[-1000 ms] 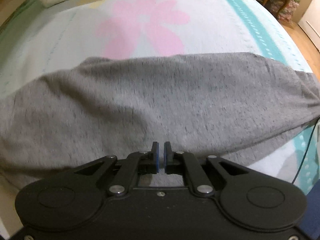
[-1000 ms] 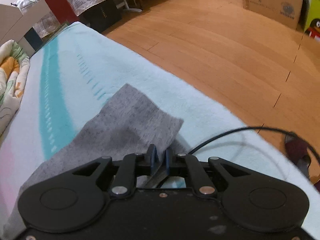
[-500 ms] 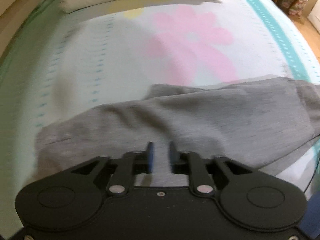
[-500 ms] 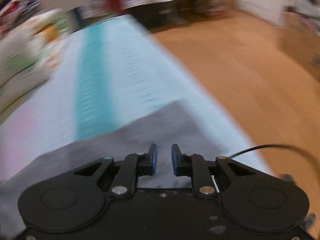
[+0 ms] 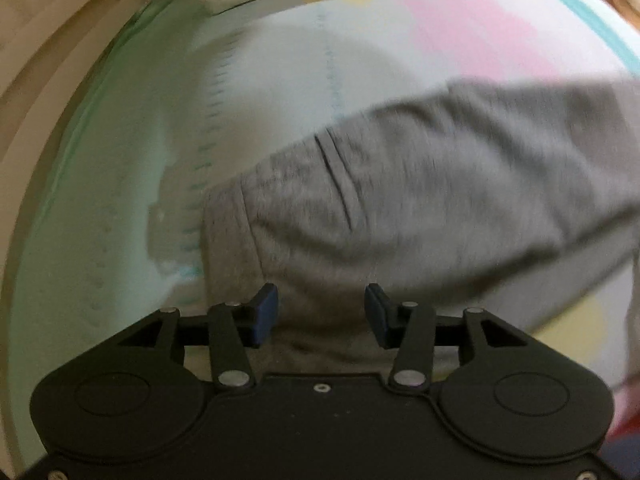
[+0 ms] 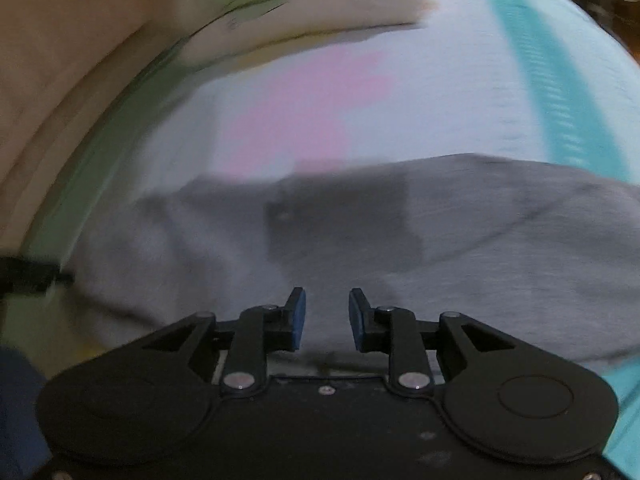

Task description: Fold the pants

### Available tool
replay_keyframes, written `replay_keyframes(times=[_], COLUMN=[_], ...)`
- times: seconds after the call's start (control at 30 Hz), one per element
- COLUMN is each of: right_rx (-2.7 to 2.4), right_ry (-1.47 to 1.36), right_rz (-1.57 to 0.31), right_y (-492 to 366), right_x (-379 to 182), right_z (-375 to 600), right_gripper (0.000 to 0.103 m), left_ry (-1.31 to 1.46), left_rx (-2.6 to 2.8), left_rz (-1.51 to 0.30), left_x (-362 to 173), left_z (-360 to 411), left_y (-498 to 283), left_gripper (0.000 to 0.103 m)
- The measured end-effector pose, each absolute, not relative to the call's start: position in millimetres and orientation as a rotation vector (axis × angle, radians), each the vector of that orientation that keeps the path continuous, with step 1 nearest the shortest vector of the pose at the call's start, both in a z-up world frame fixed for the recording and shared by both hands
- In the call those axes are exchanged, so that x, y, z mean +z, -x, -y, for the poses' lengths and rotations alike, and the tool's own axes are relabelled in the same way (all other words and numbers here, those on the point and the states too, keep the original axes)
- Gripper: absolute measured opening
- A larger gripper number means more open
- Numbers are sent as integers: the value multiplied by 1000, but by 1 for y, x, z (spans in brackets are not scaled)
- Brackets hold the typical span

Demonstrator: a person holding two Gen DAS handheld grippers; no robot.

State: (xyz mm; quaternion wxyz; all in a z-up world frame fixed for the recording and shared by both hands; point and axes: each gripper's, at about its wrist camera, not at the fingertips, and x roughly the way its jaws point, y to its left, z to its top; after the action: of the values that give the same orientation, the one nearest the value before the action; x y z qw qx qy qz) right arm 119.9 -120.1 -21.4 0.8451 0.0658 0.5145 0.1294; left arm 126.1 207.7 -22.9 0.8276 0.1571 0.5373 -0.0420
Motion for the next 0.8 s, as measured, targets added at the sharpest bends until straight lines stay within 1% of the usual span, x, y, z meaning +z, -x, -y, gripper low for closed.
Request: replay_keyframes(times=[0.1, 0.2, 0.37, 0.5, 0.57, 0.6, 0.63, 0.67, 0.8], right_rx=[357, 421, 487, 466, 461, 456, 455, 470, 481], right_ry=[96, 226, 323, 427, 430, 430, 425, 399, 288], right_rz=[-1071, -1069, -1084, -1051, -1041, -1037, -1036, -1042, -1052], right_y=[-106, -98, -96, -104, -110, -112, -115, -118, -126], right_x=[-31, -40, -52, -67, -73, -75, -78, -80, -69], right_z=[81, 62, 45, 30, 28, 26, 26, 28, 37], right_gripper=[28, 30, 32, 32, 32, 31, 19, 1, 1], left_ry=[-338, -277, -279, -326, -344, -364, -381, -391, -417], left_rx=[-164, -230, -261, -246, -246, -244, -251, -251, -228], left_rz=[-1149, -1148, -1130, -1068, -1056, -1058, -1062, -1060, -994], left_x=[-33, -38, -49, -54, -57, -59, -61, -61, -50], left_z=[-211, -213, -209, -205, -203, -201, -199, -199, -201], left_y=[-117, -115, -115, -110, -113, -113, -115, -116, -112], left_gripper=[55, 57, 57, 57, 57, 57, 57, 57, 59])
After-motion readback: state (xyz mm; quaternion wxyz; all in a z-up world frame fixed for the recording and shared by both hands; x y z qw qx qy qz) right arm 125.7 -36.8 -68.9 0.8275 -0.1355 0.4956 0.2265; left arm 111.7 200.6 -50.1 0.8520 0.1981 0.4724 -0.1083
